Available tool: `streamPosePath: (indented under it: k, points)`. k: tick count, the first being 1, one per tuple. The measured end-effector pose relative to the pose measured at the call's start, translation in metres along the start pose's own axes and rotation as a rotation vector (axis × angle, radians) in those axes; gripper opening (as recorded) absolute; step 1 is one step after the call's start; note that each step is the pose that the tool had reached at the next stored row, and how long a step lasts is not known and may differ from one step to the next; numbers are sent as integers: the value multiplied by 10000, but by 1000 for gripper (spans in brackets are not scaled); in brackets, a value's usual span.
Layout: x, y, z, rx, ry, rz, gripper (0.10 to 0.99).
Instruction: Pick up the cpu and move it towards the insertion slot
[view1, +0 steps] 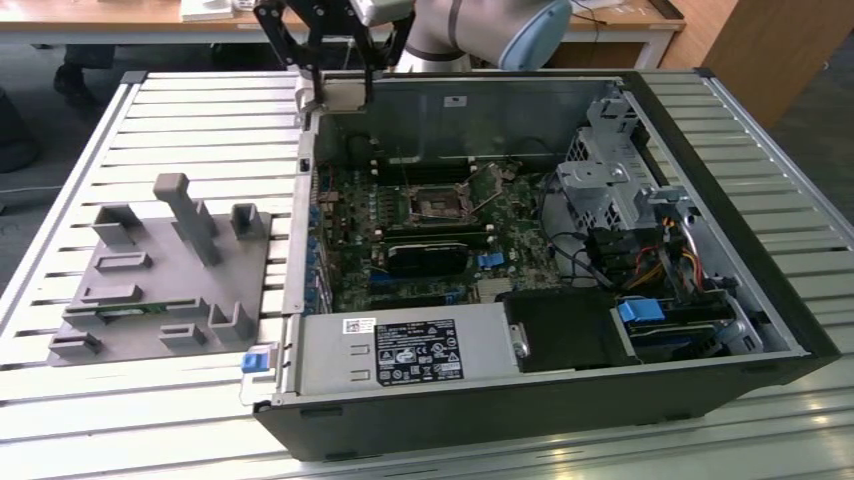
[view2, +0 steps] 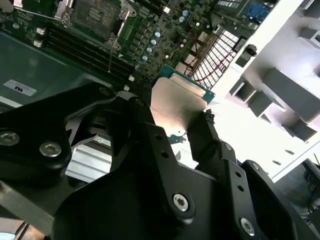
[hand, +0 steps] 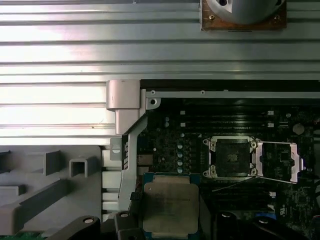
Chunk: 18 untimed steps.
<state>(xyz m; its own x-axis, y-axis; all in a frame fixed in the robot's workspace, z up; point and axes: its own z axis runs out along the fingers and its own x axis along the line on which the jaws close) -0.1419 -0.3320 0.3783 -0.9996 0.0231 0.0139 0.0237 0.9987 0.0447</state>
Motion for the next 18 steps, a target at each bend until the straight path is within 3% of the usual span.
streamPosePath:
  k: [18]
  points:
    - [-464, 78, -2, -1, 0, 0, 533]
